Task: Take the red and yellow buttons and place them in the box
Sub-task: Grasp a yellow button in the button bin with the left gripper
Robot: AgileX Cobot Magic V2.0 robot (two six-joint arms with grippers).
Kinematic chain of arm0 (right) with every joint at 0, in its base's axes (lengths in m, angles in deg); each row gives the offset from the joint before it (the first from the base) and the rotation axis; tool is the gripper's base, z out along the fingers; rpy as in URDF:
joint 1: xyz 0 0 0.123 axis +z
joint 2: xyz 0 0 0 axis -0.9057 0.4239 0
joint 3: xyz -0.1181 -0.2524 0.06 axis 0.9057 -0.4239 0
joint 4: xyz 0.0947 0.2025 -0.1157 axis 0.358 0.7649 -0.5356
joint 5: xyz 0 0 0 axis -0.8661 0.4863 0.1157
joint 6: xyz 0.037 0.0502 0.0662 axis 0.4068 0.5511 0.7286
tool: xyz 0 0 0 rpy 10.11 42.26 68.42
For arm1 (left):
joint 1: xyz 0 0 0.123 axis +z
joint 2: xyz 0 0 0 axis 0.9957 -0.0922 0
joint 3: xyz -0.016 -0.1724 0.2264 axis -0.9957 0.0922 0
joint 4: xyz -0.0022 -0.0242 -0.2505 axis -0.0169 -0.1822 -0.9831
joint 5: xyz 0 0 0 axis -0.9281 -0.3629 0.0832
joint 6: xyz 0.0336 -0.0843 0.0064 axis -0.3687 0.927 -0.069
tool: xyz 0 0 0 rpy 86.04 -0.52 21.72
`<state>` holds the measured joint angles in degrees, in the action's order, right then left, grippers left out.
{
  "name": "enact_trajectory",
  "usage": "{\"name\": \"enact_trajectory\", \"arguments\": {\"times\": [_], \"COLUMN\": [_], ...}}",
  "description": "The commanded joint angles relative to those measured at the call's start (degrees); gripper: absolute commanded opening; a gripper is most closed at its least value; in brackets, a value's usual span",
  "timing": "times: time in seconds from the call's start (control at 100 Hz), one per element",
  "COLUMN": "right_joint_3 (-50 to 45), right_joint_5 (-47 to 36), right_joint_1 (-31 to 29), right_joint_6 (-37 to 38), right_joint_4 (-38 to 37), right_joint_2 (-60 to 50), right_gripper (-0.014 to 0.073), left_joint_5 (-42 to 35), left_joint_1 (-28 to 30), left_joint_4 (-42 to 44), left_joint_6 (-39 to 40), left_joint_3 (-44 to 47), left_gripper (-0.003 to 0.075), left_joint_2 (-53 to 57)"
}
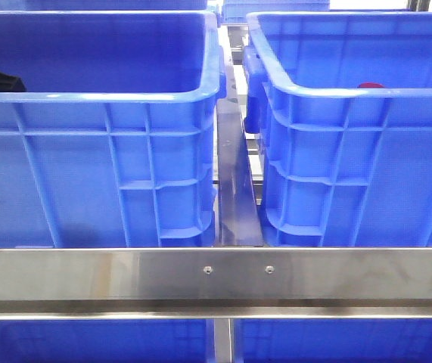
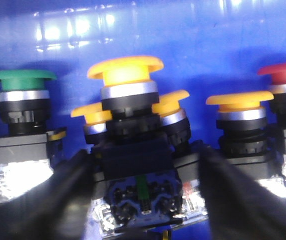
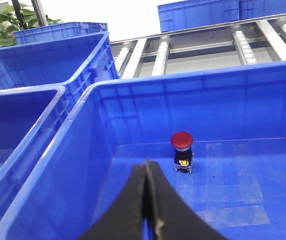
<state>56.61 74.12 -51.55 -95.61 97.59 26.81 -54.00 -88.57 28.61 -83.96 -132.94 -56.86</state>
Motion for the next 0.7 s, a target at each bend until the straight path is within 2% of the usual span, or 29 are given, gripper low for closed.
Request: {"name": "enact_trajectory", "arguments": {"times": [0.0, 0.11, 0.25, 0.39, 0.69], "right_joint_3": [1.51, 1.51, 1.51, 1.51, 1.51], "right_joint_5": [1.85, 1.85, 1.85, 1.85, 1.85], "right_joint_1": [0.02, 0.02, 0.02, 0.02, 0.02], "right_joint_6": [-0.47, -0.47, -0.47, -0.47, -0.47], "right_joint_4": [1.17, 1.17, 1.17, 1.17, 1.17], "right_joint_2": [-0.2, -0.2, -0.2, -0.2, -0.2], "right_gripper": [-0.0066, -0.0066, -0.0066, -0.0066, -0.0066], "left_joint_5": [-2.58, -2.58, -2.47, -2.14, 1.43], "left_joint_1": [0.15, 0.15, 0.15, 0.15, 0.02], "left_joint_4": [-0.71, -1.57, -1.57, -1.57, -3.17], "left_joint_6": [0.52, 0.52, 0.52, 0.52, 0.52], "left_joint_3": [-1.97, -1.97, -1.97, -1.97, -1.97], "left_gripper": [0.0272, 0.0144, 0.0052, 0.0023, 0.0022], "left_joint_2": [2.34, 2.34, 2.44, 5.05, 17.58]}}
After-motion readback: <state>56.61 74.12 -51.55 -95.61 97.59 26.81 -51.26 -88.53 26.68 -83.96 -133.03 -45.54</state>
